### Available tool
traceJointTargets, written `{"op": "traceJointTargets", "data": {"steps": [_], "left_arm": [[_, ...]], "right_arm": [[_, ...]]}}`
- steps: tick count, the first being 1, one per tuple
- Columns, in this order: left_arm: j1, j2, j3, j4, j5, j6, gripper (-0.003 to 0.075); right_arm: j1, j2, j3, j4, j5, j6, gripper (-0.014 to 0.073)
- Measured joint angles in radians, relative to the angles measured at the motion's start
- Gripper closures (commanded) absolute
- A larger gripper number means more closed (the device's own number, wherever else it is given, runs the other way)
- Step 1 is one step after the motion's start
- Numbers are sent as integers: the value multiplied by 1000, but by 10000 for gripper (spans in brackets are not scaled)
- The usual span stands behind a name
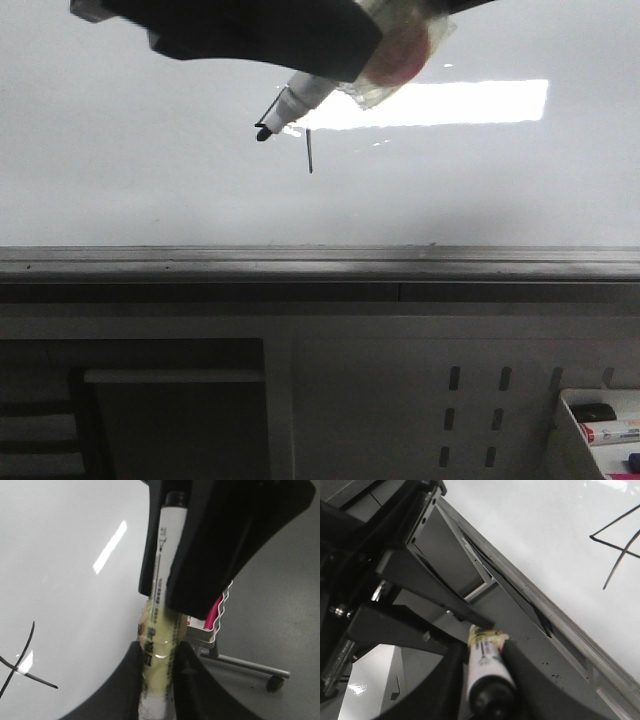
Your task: Write number 4 on whiteboard
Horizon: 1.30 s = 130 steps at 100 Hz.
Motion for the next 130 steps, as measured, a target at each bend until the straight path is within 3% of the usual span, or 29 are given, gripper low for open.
{"op": "traceJointTargets", "data": {"steps": [19, 43, 57, 74, 98, 130], "left_arm": [[0, -32, 17, -19, -101, -61, 741], [0, -177, 167, -227, -480, -111, 741], [0, -209, 215, -360, -674, -122, 741], [0, -150, 219, -327, -775, -265, 741], [0, 16, 214, -126, -826, -558, 741], [0, 167, 146, -93, -868, -612, 741]], "right_arm": [[-39, -15, -31, 7, 6, -2, 231], [-196, -127, -51, 7, -15, -2, 231], [-224, -192, 0, 7, -83, -2, 231], [-226, -238, 92, 31, -162, -2, 231], [-226, -259, 132, 39, -178, -2, 231], [-226, -259, 134, 40, -180, -5, 231]]}}
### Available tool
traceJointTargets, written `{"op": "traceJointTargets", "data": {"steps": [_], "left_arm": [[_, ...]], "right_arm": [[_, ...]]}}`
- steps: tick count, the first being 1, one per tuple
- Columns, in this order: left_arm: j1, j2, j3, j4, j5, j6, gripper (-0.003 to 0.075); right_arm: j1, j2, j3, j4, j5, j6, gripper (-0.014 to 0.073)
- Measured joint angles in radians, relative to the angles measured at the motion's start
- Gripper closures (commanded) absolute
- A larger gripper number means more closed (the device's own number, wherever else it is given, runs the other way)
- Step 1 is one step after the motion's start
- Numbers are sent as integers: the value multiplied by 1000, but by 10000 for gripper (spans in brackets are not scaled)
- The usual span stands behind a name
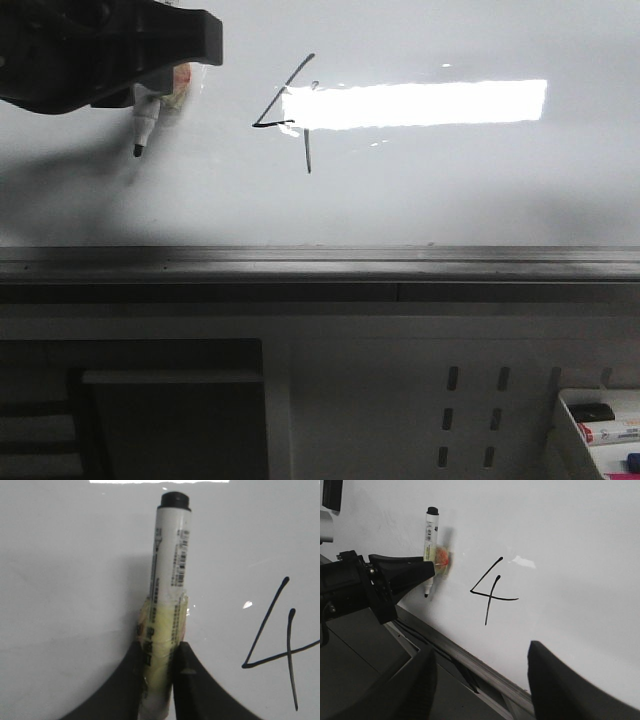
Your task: Write number 4 on whiteboard
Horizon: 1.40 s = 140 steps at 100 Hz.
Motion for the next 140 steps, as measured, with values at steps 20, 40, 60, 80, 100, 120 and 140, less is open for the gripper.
{"op": "traceJointTargets", "data": {"steps": [20, 40, 60, 80, 100, 120, 140], "left_arm": [[9, 30, -6, 14, -13, -2, 741], [34, 30, -9, 42, -11, -6, 738], [41, 30, -10, 49, -3, -8, 538], [52, 41, -10, 35, 2, -9, 314], [52, 23, -10, 33, 8, -1, 235], [52, -57, -10, 31, 8, 65, 235], [52, -185, 13, -37, 8, 248, 236]], "right_arm": [[0, 0, 0, 0, 0, 0, 231], [0, 0, 0, 0, 0, 0, 231], [0, 0, 0, 0, 0, 0, 231], [0, 0, 0, 2, 0, 2, 231], [0, 0, 0, 2, -2, 2, 231], [0, 0, 0, 2, -30, 2, 231], [0, -1, 0, 2, -48, 0, 231]]}}
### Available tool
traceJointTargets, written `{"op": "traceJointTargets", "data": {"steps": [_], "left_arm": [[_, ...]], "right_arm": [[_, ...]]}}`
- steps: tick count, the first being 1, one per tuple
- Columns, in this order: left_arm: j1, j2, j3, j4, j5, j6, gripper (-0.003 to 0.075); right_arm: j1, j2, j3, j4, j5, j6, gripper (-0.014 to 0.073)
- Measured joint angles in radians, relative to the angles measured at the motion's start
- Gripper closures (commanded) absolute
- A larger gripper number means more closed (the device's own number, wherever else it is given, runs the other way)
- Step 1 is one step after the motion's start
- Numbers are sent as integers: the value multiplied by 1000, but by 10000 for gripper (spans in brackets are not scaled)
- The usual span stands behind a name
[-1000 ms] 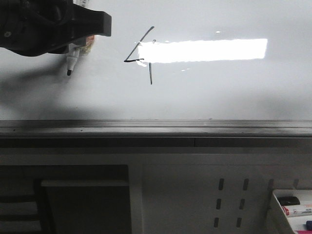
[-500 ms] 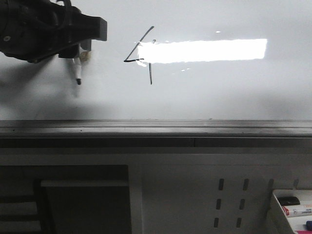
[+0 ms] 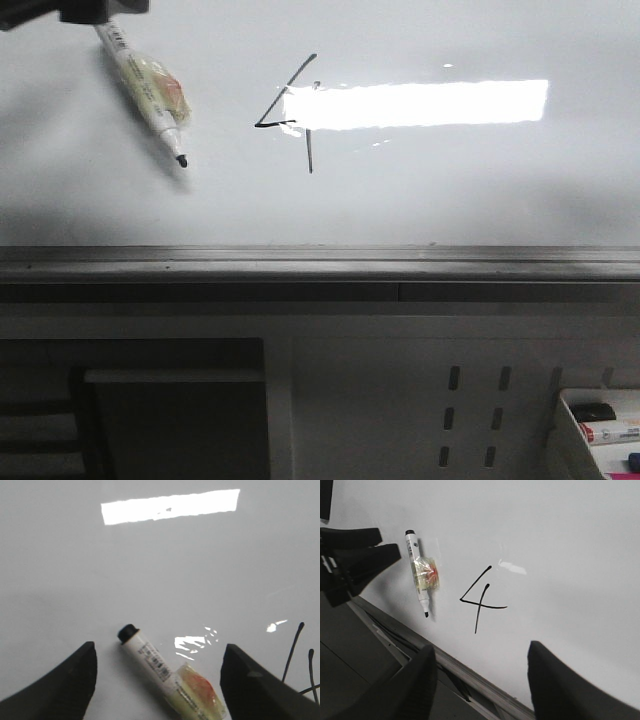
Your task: Write number 4 on whiteboard
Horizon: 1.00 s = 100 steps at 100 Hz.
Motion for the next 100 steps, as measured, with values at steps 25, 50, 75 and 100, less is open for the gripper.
{"op": "traceJointTargets", "data": {"steps": [25, 50, 75, 100], "left_arm": [[0, -298, 63, -73, 33, 249, 340], [0, -626, 186, -199, 199, 429, 741], [0, -904, 381, -242, 288, 450, 741], [0, -1113, 465, -275, 290, 450, 741]], "right_arm": [[0, -33, 2, 0, -49, 0, 455], [0, -229, 149, 42, -170, -127, 659], [0, -538, 401, 60, -267, -193, 659], [0, -744, 545, 96, -291, -198, 659]]}}
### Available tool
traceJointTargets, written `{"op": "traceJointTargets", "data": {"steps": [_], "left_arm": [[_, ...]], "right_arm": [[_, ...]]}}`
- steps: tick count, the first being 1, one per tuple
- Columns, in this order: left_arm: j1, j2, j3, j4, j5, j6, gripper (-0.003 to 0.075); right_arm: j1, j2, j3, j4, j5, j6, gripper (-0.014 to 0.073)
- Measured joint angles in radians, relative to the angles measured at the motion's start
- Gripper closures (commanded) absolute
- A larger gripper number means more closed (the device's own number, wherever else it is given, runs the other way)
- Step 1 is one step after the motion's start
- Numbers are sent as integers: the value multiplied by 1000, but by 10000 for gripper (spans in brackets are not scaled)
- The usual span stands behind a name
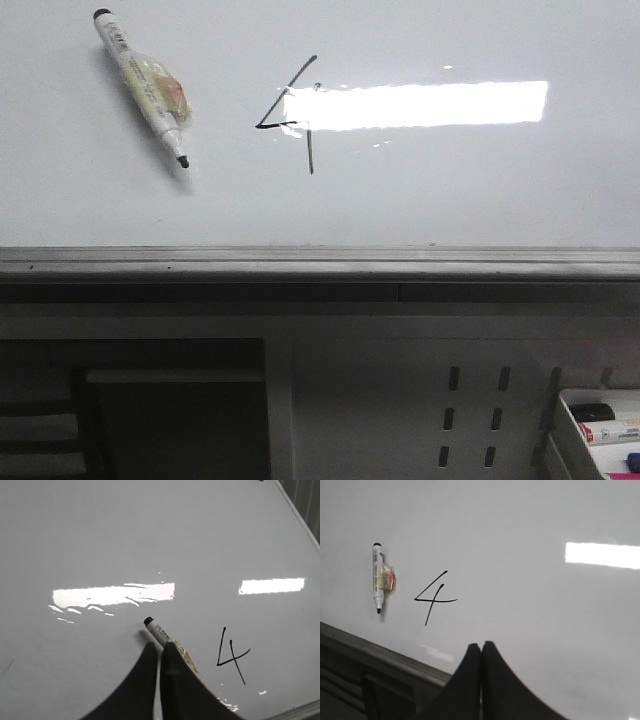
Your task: Write number 4 on whiteboard
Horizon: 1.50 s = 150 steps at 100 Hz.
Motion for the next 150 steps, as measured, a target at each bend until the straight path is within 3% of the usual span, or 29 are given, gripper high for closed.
{"op": "traceJointTargets", "data": {"steps": [116, 131, 140, 150], "left_arm": [[0, -40, 11, -2, 0, 0, 741], [51, -38, 19, 169, 0, -90, 741], [144, -9, 50, 326, 7, -267, 741], [299, 23, 92, 634, 78, -547, 741]], "right_arm": [[0, -24, 37, 10, -25, 0, 659], [0, -24, 37, 10, -25, 0, 659], [0, -24, 37, 10, -27, -2, 659], [0, -24, 37, 10, -27, -2, 659]]}}
